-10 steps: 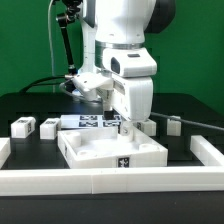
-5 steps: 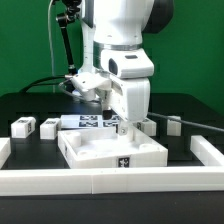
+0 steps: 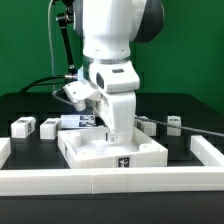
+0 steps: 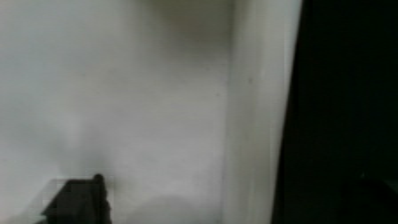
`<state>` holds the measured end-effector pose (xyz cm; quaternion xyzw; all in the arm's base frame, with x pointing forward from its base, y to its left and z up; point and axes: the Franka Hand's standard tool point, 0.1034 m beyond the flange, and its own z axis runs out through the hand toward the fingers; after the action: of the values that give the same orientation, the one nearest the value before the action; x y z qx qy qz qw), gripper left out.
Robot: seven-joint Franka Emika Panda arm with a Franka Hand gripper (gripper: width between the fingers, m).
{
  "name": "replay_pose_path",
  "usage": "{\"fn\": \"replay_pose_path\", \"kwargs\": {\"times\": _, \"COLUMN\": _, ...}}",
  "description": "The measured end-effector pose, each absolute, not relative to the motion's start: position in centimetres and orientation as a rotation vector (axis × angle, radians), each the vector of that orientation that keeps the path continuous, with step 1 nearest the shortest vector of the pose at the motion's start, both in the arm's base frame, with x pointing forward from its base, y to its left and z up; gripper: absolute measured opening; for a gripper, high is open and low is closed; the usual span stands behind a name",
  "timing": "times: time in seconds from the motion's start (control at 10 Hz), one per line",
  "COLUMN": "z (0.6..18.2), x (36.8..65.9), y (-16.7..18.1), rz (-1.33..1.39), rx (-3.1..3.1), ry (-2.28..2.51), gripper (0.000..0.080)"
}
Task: Assemble square table
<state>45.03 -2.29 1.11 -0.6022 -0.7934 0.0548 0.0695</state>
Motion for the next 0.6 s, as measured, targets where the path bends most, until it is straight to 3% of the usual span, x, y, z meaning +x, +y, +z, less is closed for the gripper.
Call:
{"fn": "replay_pose_path", "kwargs": {"times": 0.4, "z": 1.34, "x": 45.86, "y": -1.93, "rz": 0.155, "rx": -1.842, "ry": -2.379, "gripper": 0.0627}}
{"fn": "replay_pose_path", "kwargs": {"times": 0.6, "z": 1.28, "x": 45.79, "y": -2.03, "rz": 0.156, "rx": -1.844, "ry": -2.376, "gripper": 0.027}}
